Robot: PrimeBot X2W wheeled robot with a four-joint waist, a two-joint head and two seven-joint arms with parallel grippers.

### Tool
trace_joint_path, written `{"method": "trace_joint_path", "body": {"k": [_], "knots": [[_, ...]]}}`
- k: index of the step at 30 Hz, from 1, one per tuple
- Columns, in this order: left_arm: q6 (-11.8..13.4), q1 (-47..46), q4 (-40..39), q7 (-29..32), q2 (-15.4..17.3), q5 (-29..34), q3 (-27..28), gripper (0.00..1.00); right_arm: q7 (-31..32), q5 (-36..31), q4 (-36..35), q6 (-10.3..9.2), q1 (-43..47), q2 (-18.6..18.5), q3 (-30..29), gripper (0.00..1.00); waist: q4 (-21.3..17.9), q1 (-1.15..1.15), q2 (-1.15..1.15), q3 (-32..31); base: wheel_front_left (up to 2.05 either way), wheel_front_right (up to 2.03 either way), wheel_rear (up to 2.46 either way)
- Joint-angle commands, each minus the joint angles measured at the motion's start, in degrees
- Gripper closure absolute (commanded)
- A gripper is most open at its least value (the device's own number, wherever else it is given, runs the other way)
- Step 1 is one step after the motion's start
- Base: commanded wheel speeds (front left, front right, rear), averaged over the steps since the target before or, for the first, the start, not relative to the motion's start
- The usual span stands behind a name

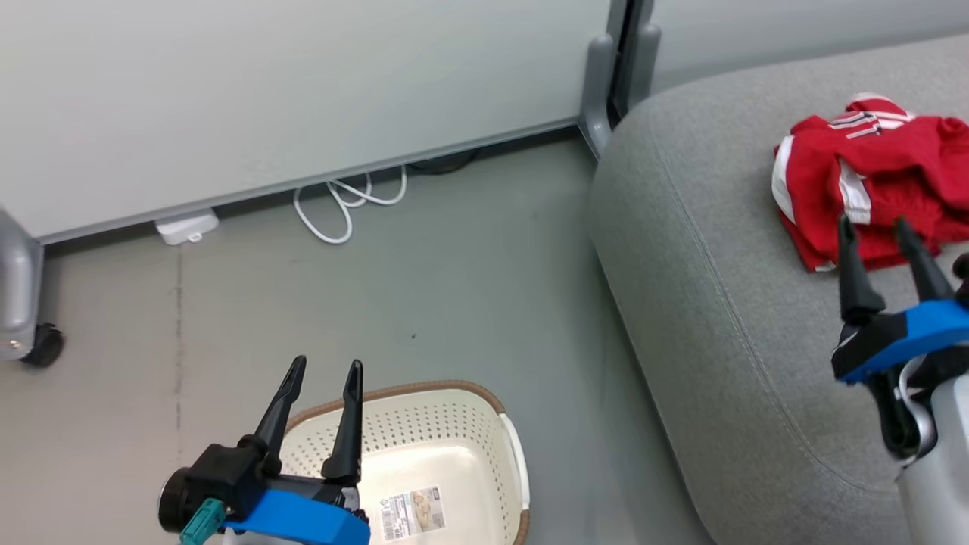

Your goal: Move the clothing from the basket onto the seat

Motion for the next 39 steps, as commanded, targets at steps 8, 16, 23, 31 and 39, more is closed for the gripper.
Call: {"method": "trace_joint_path", "body": {"k": [8,16,23,31,39], "knots": [[-0.32,2.61,0.80,-0.25,-1.26,0.83,5.01,0.00,3.74,-4.53,-11.35,0.03,10.16,1.95,0.71,0.00,4.92,0.01,-0.01,-4.36,0.00,0.00,0.00],[-0.46,3.52,2.66,-0.20,-1.82,2.15,8.41,0.00,6.05,-8.17,-18.85,0.03,17.37,7.46,-2.75,0.00,8.23,0.01,-0.01,-5.86,0.00,0.00,0.00],[-0.55,4.46,5.23,-0.21,-2.30,2.72,10.65,0.00,6.77,-9.14,-21.52,0.03,22.95,11.07,-3.74,0.00,10.62,0.01,-0.01,-7.34,0.00,0.00,0.00],[-0.65,2.92,7.88,-0.21,-2.64,2.66,12.19,0.00,6.83,-9.76,-22.65,0.03,26.13,12.34,-2.15,0.00,11.54,0.01,-0.01,-7.89,0.00,0.00,0.00],[-0.70,1.79,9.25,-0.22,-2.65,2.91,12.26,0.00,6.51,-7.87,-22.33,0.03,27.26,12.47,0.05,0.00,11.00,0.01,-0.01,-7.89,0.00,0.00,0.00]]}}
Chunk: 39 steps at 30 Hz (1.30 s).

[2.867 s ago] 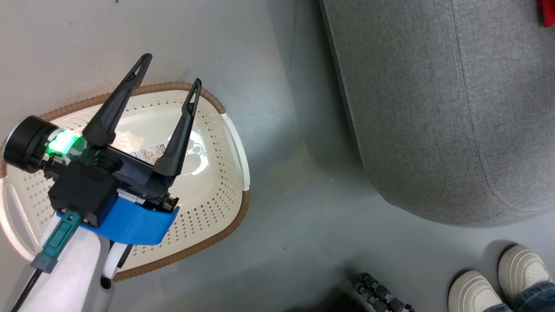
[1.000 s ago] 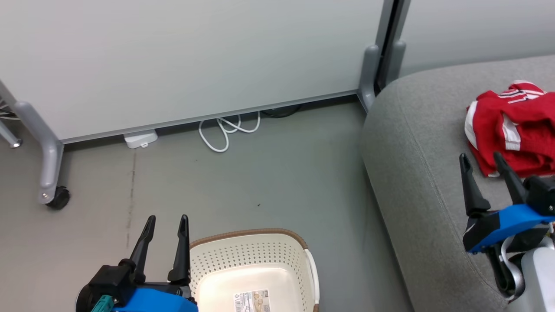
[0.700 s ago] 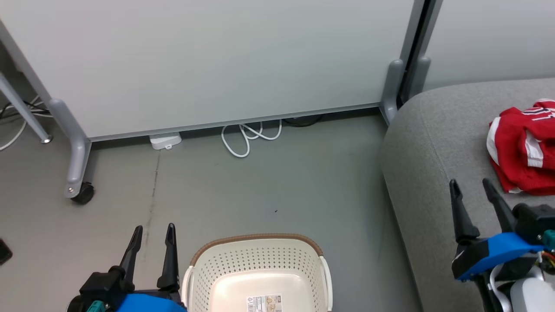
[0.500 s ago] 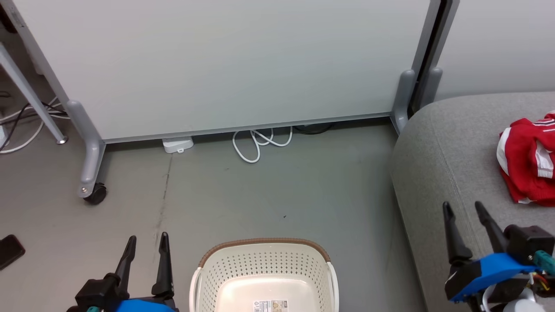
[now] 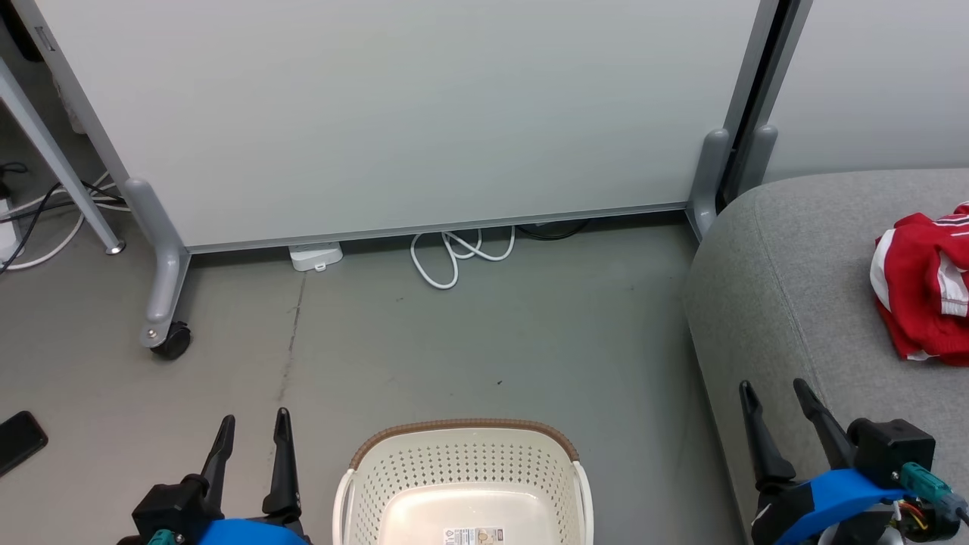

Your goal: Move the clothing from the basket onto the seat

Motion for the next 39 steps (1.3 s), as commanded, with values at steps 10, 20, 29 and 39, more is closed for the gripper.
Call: {"method": "trace_joint_path", "body": {"k": [10,20,29,39], "knots": [[-0.29,-0.57,-0.35,-0.16,0.10,-0.52,-0.60,0.00,-0.50,1.91,0.50,0.03,1.20,0.13,0.53,0.00,-0.44,0.00,0.00,0.15,0.00,0.00,0.00],[-0.30,-0.41,-0.69,-0.15,0.52,-0.65,-1.15,0.00,-0.64,2.41,0.68,0.03,1.27,0.13,1.02,0.00,-0.35,0.00,0.00,0.31,0.00,0.00,0.00],[-0.17,1.36,1.60,0.81,-0.27,-2.77,-1.14,1.00,0.20,4.08,3.27,0.00,0.59,0.12,0.81,1.00,-0.34,0.01,0.00,0.41,0.00,0.00,0.00],[-0.18,0.21,0.42,3.69,-0.39,-12.93,0.18,1.00,1.56,14.92,3.07,0.00,-0.18,0.11,0.35,1.00,-0.51,0.01,0.00,0.42,0.00,0.00,0.00]]}}
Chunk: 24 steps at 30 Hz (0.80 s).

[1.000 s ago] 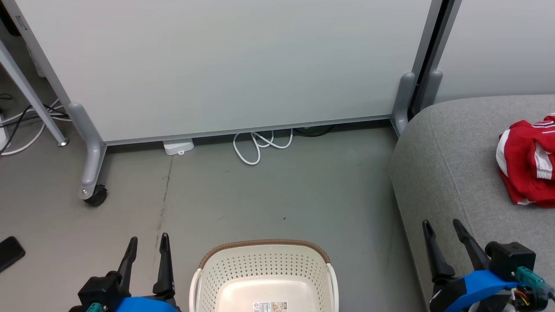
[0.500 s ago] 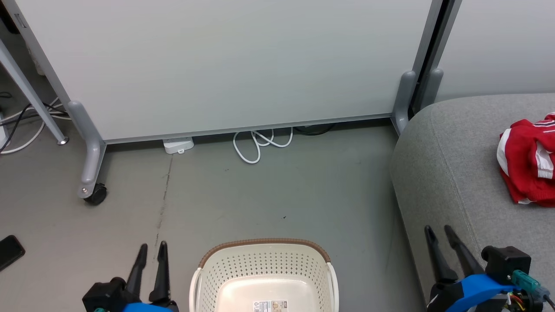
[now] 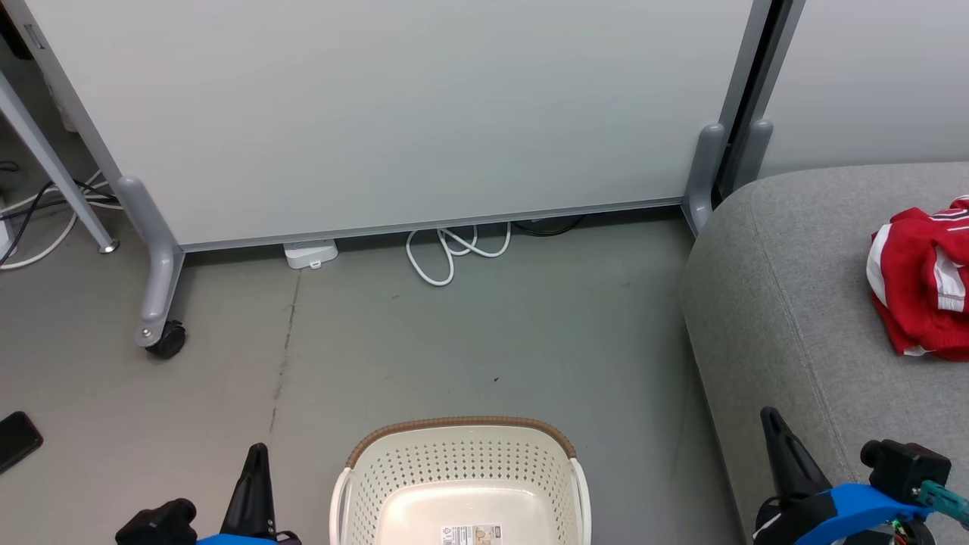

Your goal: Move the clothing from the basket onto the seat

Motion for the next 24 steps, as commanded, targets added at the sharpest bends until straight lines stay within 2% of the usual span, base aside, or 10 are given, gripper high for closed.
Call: {"method": "trace_joint_path", "body": {"k": [1,24], "knots": [[-0.02,-1.93,-1.27,0.48,0.24,-1.91,0.57,1.00,0.14,2.16,-1.03,0.00,-1.27,-0.11,-0.22,1.00,-0.02,-0.01,0.00,0.00,0.00,0.00,0.00],[-0.06,-4.15,-3.53,5.99,0.00,-21.83,2.98,1.00,2.73,23.24,-1.37,0.01,-2.86,-0.14,-1.12,1.00,-0.41,-0.01,0.00,0.03,0.00,0.00,0.00]]}}
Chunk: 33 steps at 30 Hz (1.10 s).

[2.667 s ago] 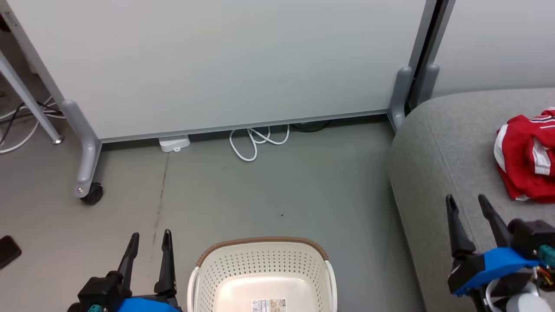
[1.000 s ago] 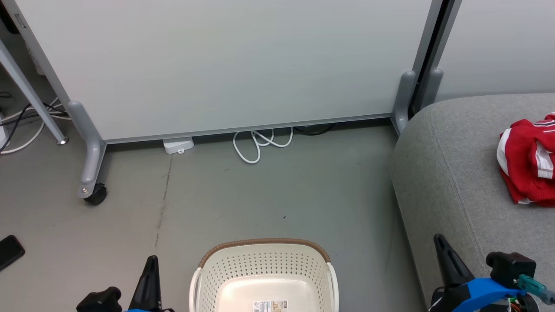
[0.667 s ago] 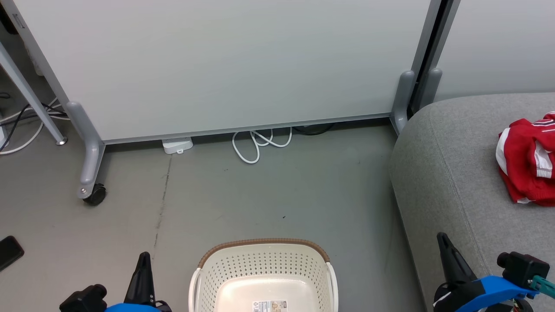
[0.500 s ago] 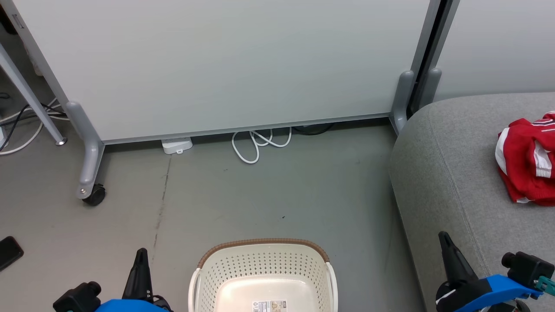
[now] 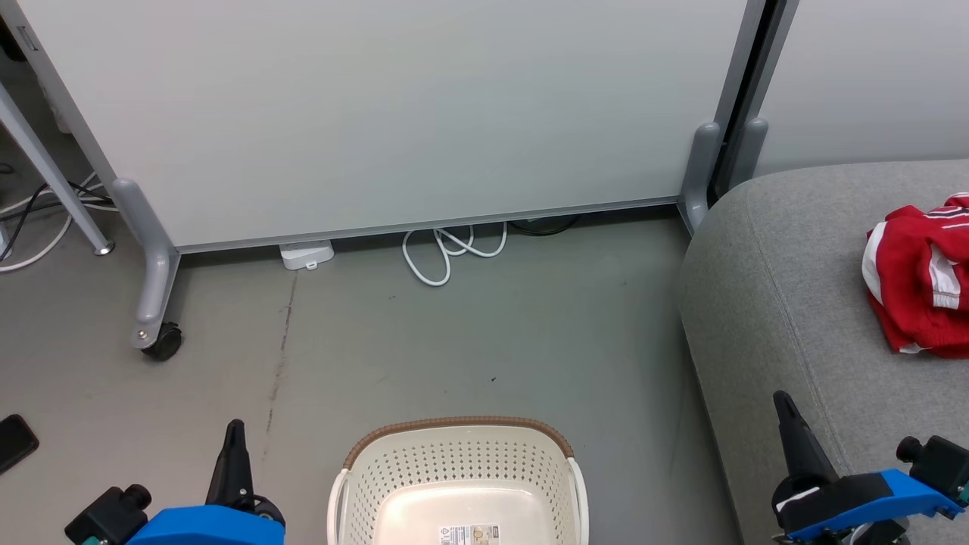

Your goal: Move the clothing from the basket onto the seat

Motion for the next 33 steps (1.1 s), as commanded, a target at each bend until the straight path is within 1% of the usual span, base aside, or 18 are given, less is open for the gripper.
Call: {"method": "trace_joint_path", "body": {"k": [1,19,33], "knots": [[-0.06,-1.83,-1.01,0.42,0.20,-1.67,0.38,1.00,0.29,1.86,-0.94,0.02,-1.58,-0.14,-0.24,1.00,-0.02,0.00,0.00,0.00,0.00,0.00,0.00],[-0.09,-3.11,-2.33,3.76,0.04,-13.49,1.87,1.00,1.88,14.36,-1.02,0.02,-2.56,-0.16,-0.83,1.00,-0.31,-0.01,0.00,0.02,0.00,0.00,0.00],[-0.11,-3.91,-3.13,5.82,-0.07,-20.79,2.85,1.00,2.91,22.10,-1.07,0.03,-3.16,-0.17,-1.20,1.00,-0.53,-0.01,0.00,0.03,0.00,0.00,0.00]]}}
